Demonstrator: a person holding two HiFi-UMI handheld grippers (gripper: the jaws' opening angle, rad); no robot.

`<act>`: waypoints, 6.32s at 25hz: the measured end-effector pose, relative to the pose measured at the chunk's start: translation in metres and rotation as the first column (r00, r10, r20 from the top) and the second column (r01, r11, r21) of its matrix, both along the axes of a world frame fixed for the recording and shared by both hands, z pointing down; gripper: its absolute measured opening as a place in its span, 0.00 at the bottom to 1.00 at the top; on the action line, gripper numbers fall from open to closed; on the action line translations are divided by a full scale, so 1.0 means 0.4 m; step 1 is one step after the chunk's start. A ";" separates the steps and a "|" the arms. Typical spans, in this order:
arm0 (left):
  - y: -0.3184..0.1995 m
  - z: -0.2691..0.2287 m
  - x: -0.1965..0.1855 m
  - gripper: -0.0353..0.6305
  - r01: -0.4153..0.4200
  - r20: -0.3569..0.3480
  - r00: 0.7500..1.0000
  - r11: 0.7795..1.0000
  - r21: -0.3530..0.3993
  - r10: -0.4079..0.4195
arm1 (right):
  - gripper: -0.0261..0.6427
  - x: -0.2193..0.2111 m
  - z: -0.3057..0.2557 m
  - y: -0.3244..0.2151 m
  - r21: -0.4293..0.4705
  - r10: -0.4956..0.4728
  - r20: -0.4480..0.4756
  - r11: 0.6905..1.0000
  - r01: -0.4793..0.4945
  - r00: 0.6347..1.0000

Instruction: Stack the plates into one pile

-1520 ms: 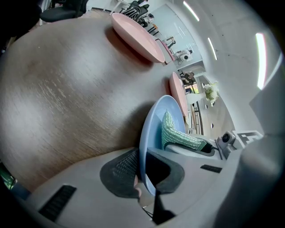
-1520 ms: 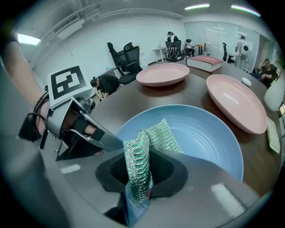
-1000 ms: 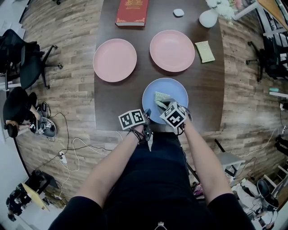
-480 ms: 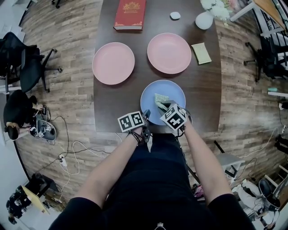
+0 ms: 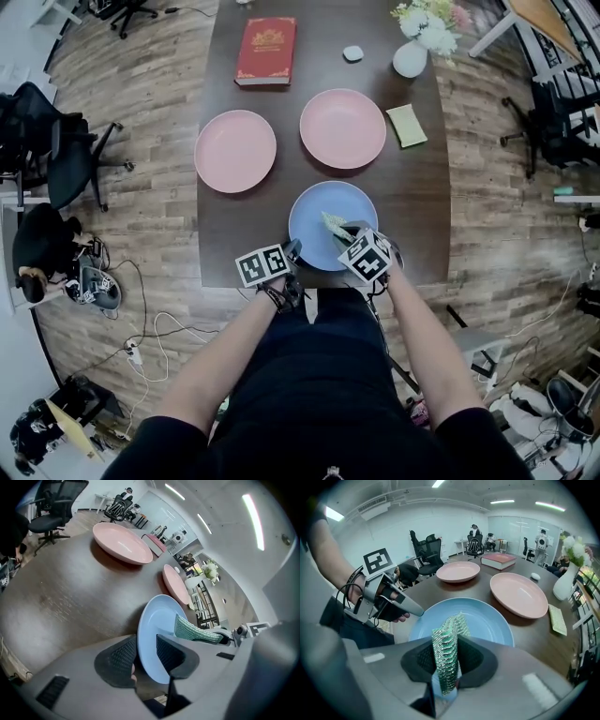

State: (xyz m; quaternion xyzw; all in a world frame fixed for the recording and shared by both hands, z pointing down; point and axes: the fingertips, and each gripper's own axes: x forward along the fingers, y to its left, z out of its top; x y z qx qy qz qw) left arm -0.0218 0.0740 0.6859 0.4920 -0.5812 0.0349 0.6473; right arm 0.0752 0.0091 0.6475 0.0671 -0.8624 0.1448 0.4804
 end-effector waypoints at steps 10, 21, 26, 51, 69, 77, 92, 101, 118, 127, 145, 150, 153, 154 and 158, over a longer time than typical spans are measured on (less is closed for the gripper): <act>-0.032 -0.051 -0.067 0.22 -0.122 0.135 0.984 0.992 0.041 0.115 | 0.16 0.068 -0.033 0.016 0.050 -0.007 -0.033 0.999 0.008 0.999; -0.134 -0.029 -0.097 0.25 -0.394 0.304 0.877 0.919 0.010 0.372 | 0.16 0.124 -0.004 0.066 0.081 0.015 -0.091 0.997 -0.008 0.996; -0.177 -0.005 -0.095 0.27 -0.481 0.344 0.821 0.877 -0.016 0.456 | 0.16 0.130 0.012 0.084 0.097 0.026 -0.107 0.995 -0.015 0.994; -0.267 0.071 -0.018 0.15 -0.643 0.364 0.707 0.766 -0.030 0.607 | 0.16 0.119 0.083 0.117 0.072 0.008 -0.140 0.997 0.002 0.990; -0.275 0.073 -0.025 0.11 -0.555 0.286 0.803 0.831 0.036 0.523 | 0.17 0.073 0.117 0.160 -0.110 -0.002 -0.152 0.994 -0.015 0.988; -0.272 0.076 -0.028 0.11 -0.532 0.265 0.822 0.846 0.041 0.504 | 0.17 0.016 0.117 0.190 -0.184 -0.017 -0.126 0.983 -0.007 0.992; -0.273 0.073 -0.028 0.11 -0.510 0.247 0.839 0.858 0.052 0.484 | 0.17 -0.099 0.102 0.218 -0.324 0.046 -0.024 0.945 -0.051 0.999; -0.274 0.079 -0.031 0.11 -0.501 0.233 0.847 0.864 0.052 0.478 | 0.17 -0.146 0.116 0.196 -0.360 0.149 0.013 0.923 -0.134 0.989; -0.271 0.077 -0.029 0.11 -0.508 0.231 0.842 0.860 0.040 0.487 | 0.16 -0.170 0.108 0.180 -0.407 0.275 0.050 0.884 -0.232 0.960; -0.272 0.077 -0.028 0.11 -0.519 0.236 0.834 0.854 0.032 0.498 | 0.17 -0.135 0.108 0.189 -0.392 0.254 0.004 0.890 -0.232 0.967; -0.270 0.077 -0.024 0.11 -0.537 0.242 0.823 0.843 0.040 0.513 | 0.16 0.016 0.122 0.164 -0.298 0.285 -0.157 0.899 -0.321 0.946; -0.271 0.076 -0.025 0.11 -0.544 0.241 0.819 0.838 0.038 0.521 | 0.16 0.046 0.124 0.139 -0.248 0.299 -0.179 0.908 -0.337 0.937; -0.274 0.078 -0.027 0.11 -0.546 0.239 0.818 0.837 0.038 0.523 | 0.16 0.062 0.133 0.118 -0.227 0.312 -0.173 0.910 -0.346 0.934; -0.275 0.078 -0.027 0.11 -0.545 0.238 0.819 0.837 0.039 0.522 | 0.16 0.073 0.132 0.111 -0.217 0.316 -0.184 0.911 -0.352 0.931; -0.270 0.077 -0.024 0.11 -0.538 0.232 0.825 0.842 0.038 0.516 | 0.16 0.104 0.126 0.088 -0.197 0.334 -0.192 0.908 -0.369 0.923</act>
